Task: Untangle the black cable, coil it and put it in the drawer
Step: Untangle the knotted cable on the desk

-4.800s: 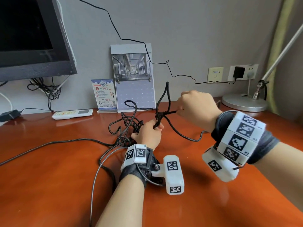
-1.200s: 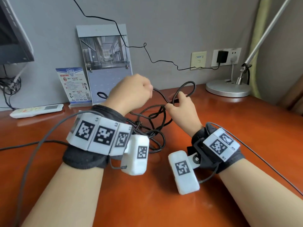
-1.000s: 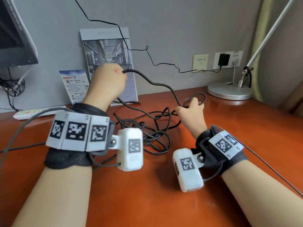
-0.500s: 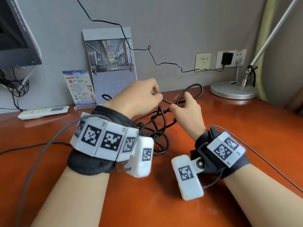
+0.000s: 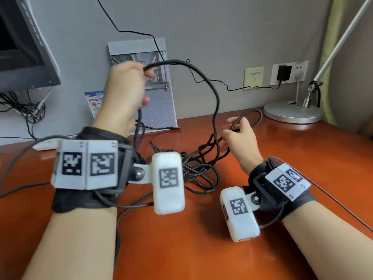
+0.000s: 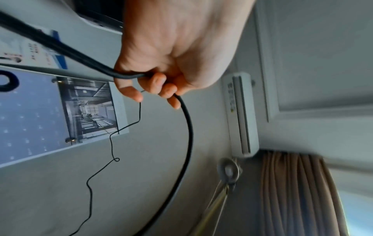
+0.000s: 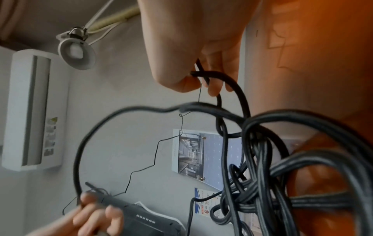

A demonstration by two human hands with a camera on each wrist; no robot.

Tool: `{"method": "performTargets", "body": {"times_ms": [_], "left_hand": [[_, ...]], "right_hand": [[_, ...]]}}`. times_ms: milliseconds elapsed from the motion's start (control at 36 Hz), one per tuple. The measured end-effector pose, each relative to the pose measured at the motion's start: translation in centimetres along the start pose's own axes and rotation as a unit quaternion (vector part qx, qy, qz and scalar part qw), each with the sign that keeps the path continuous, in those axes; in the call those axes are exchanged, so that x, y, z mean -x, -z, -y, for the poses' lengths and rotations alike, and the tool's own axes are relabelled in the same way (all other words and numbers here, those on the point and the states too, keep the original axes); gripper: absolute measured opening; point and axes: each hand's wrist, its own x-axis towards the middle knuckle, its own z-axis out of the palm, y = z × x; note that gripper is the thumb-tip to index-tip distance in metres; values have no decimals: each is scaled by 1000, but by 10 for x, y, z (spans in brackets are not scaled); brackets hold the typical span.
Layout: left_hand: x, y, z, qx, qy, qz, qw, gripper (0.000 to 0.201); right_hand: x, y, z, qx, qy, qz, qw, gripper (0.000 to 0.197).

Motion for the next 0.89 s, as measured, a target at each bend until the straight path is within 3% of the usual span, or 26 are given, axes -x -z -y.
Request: {"method": "performTargets", "body": {"times_ms": [139,278,389,556,722,806,889], "left_hand": [[-13,26,14,84,62,-56,993,35],[-25,41,36,-72,79,-74,992,33],[-21,38,42,-283,22,-60,957,31],[-2,5,19,-321,-121,2,939,55],[23,-37,11,-371,-303,161,863,50],[28,-45,18,-457,-315,244,795,54],[29,-44,24,-525,-315,244,753,42]], "right_hand": [[-2,1,-4,-14,-26,5,1000,31],[0,-1,-1,5,9,37,999,31],[4,-5,4,20,59,76,995,32],[10,-11,7,68,97,109,987,36],[8,-12,3,81,119,96,985,32],[7,-13,2,82,135,95,983,32],[6,-12,2,78,131,96,984,33]]}}
